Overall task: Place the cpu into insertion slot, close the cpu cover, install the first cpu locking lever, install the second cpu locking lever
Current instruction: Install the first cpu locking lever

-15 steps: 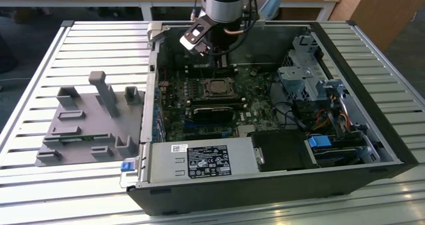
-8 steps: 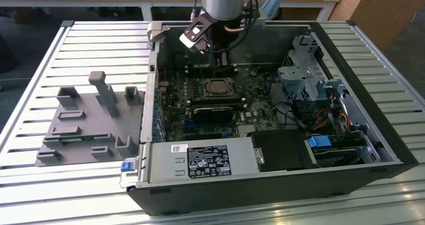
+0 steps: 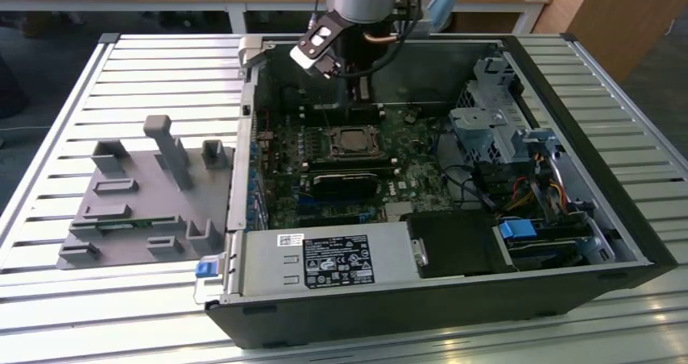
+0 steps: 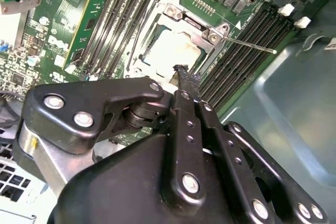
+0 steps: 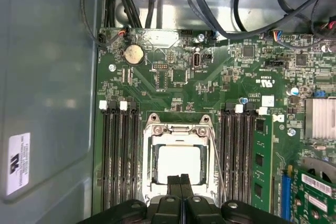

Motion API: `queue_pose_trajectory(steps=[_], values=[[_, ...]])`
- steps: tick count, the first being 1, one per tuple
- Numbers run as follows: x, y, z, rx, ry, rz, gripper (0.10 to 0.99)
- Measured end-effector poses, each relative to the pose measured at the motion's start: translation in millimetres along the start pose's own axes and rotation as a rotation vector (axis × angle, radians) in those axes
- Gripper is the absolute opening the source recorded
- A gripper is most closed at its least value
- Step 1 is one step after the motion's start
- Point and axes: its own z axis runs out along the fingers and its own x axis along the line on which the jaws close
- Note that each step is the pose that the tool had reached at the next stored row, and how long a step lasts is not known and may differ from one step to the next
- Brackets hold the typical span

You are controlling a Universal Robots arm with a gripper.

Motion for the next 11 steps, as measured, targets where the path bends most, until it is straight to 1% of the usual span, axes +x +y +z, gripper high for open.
queue_pose_trajectory(steps=[4, 6, 11], values=[[0.1, 0.1, -7.5, 0.0, -0.0011, 0.0, 0.114], [0.2, 0.2, -8.0, 0.0, -0.0021, -0.006, 0.114], [0.2, 0.2, -8.0, 0.0, -0.0001, -0.094, 0.114]])
